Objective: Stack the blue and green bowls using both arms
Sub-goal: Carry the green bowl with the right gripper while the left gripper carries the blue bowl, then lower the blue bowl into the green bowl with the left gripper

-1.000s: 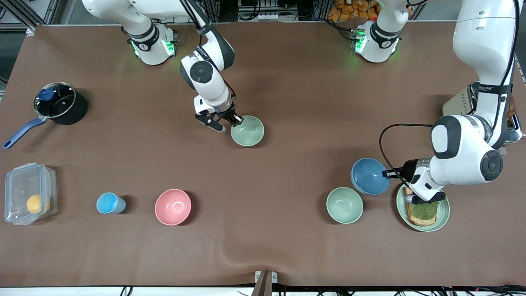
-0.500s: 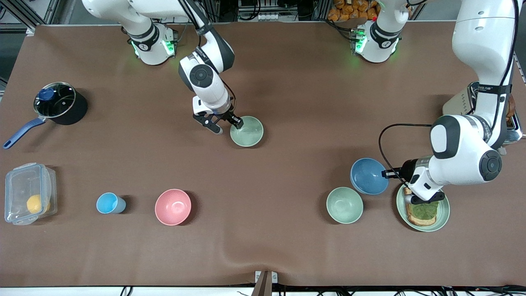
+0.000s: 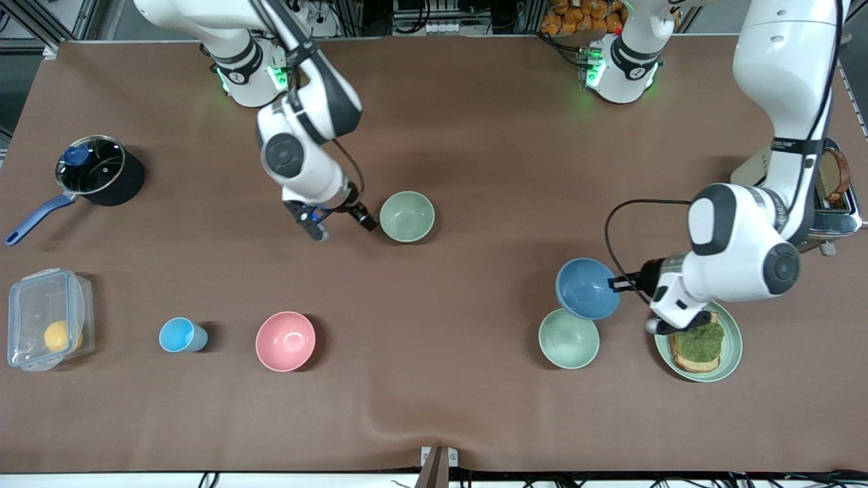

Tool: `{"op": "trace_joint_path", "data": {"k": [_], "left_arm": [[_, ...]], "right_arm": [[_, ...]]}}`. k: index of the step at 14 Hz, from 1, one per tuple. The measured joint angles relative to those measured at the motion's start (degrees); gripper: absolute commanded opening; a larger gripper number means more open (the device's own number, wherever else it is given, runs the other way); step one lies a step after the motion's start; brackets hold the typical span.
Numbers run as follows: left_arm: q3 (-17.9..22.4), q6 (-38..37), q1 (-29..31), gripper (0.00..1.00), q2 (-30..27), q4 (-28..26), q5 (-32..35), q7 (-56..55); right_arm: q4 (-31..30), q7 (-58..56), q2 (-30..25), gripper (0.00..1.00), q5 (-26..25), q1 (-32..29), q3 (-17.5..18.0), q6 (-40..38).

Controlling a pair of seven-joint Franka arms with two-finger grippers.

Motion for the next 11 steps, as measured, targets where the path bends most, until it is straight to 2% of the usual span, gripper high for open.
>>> {"op": "trace_joint_path", "data": {"k": [4, 9, 11], "left_arm": [[-5.8, -1.5, -2.9, 0.0, -1.2, 0.0, 0.0, -11.5], [-6.8, -1.5, -13.5, 0.0, -1.8, 0.0, 0.0, -24.7], [-6.7, -1.5, -17.0, 0.0, -1.1, -0.2, 0.0, -28.0]], "right_arm": [[-0.5, 0.0, 2.3, 1.0, 5.8, -4.6, -0.1, -0.7], [-0.6, -1.7, 6.9, 1.0, 19.1, -5.1, 0.0, 0.9], [-0.5, -3.1, 8.5, 1.0, 22.9, -5.0, 0.2, 2.6]]}}
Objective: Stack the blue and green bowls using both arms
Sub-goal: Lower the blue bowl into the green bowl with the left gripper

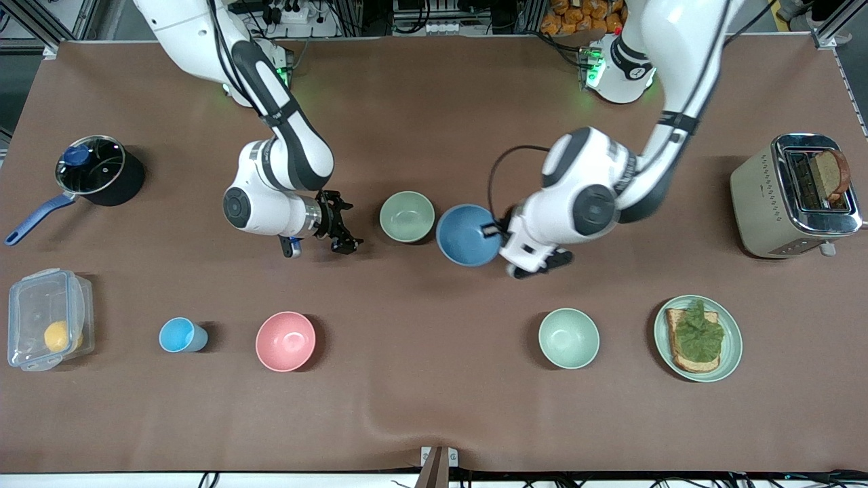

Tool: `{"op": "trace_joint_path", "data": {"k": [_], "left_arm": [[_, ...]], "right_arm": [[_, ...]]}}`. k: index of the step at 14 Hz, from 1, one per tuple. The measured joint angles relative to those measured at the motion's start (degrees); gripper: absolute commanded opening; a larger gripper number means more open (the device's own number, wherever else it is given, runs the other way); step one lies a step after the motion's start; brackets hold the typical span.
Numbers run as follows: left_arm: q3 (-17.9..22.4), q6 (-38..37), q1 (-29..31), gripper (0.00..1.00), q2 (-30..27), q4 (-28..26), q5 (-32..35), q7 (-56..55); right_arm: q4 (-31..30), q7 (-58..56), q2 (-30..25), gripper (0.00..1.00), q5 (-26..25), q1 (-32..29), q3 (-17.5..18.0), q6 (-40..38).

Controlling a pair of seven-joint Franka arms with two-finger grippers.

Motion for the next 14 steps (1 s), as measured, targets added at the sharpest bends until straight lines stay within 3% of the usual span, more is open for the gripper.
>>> {"op": "trace_joint_path", "data": {"k": [5, 14], "left_arm": [[0.1, 6.3, -6.5, 0.0, 4.9, 0.5, 0.0, -7.4], [0.1, 9.8, -11.1, 0.0, 7.5, 1.2, 0.0, -10.3]], "right_arm": [[0.0, -0.6, 2.4, 1.0, 6.1, 2.3, 0.6, 4.6], [0.0, -1.0, 3.3, 1.0, 9.8, 3.7, 0.7, 6.8]]}}
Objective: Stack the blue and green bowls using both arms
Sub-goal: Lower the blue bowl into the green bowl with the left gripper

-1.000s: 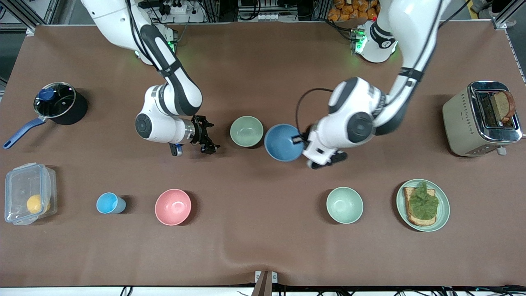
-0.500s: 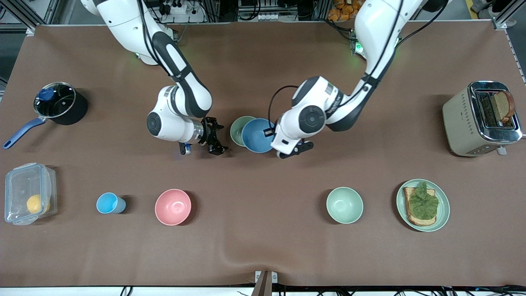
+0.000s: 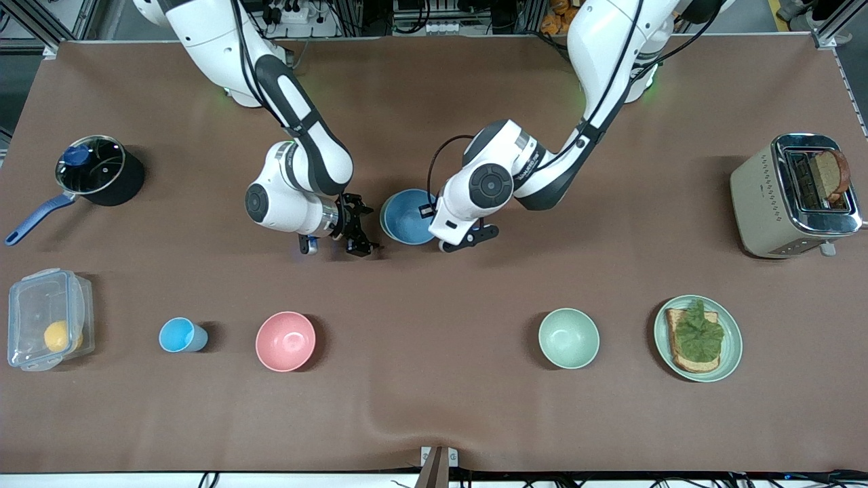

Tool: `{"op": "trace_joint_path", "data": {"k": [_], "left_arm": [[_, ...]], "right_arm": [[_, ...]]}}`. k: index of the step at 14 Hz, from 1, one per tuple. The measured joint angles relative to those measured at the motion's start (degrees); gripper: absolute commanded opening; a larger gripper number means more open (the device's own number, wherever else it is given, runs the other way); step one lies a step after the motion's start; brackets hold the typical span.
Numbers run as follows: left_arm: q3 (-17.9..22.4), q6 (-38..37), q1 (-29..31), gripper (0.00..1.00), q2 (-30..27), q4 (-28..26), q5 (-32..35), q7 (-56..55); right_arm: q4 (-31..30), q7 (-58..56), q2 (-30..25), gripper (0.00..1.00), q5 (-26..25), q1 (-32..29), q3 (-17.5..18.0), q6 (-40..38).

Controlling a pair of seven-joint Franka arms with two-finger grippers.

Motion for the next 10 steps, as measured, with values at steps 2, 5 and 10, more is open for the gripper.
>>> {"op": "trace_joint_path", "data": {"k": [2, 5, 10], "left_arm": [[0.0, 0.1, -0.1, 0.0, 0.5, 0.0, 0.0, 0.0], [0.0, 0.2, -0.5, 0.0, 1.0, 0.0, 0.0, 0.0], [0.0, 0.2, -1.2, 0.0, 1.2, 0.0, 0.0, 0.0]], "right_arm": [[0.0, 0.0, 0.0, 1.0, 0.4, 0.1, 0.0, 0.3], [0.0, -0.1, 0.1, 1.0, 1.1, 0.6, 0.1, 1.4], [0.0, -0.1, 0.2, 1.0, 1.6, 0.9, 0.1, 1.8]]}}
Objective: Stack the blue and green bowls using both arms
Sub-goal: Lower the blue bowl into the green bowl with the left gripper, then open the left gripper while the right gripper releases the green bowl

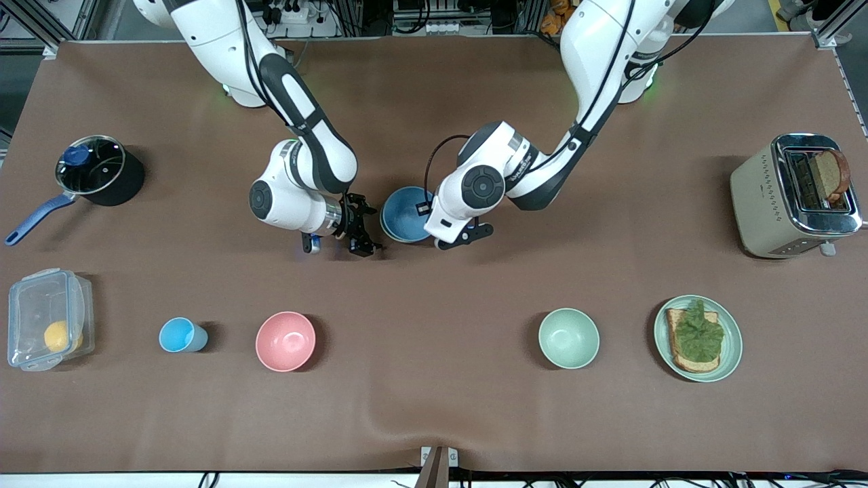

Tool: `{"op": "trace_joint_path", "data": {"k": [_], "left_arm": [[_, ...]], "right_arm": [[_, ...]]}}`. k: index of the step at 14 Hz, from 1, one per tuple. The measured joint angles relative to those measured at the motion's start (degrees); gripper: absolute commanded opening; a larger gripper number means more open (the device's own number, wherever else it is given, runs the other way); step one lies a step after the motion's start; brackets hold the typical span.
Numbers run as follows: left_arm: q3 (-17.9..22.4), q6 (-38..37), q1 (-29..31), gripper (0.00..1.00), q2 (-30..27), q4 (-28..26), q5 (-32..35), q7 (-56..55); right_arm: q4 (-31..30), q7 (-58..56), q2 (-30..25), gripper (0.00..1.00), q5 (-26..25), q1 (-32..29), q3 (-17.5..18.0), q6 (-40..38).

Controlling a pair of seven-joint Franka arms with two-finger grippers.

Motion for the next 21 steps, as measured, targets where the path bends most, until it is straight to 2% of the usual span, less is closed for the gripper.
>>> {"op": "trace_joint_path", "data": {"k": [7, 8, 9, 10, 17, 21], "left_arm": [[0.0, 0.5, -0.8, 0.0, 0.9, 0.3, 0.0, 0.0], [0.0, 0.7, -0.8, 0.26, 1.1, 0.4, 0.0, 0.0], [0.0, 0.7, -0.8, 0.85, 1.3, 0.5, 0.0, 0.0], [0.1, 0.7, -0.8, 1.0, 1.4, 0.6, 0.0, 0.0], [0.1, 0.8, -1.0, 1.0, 0.8, 2.3, 0.0, 0.1], [1.1, -1.5, 0.9, 1.0, -3.0, 3.1, 0.4, 0.0]], "right_arm": [[0.0, 0.0, 0.1, 1.0, 0.0, 0.0, 0.0, 0.8], [0.0, 0.0, 0.1, 1.0, 0.0, 0.0, 0.0, 0.8], [0.0, 0.0, 0.1, 1.0, 0.1, 0.0, 0.0, 0.8], [0.0, 0.0, 0.1, 1.0, 0.1, 0.0, 0.0, 0.8], [0.1, 0.0, 0.1, 1.0, 0.2, 0.0, 0.1, 0.8], [0.3, -0.6, 0.1, 1.0, 0.2, 0.0, 0.1, 0.8]]}}
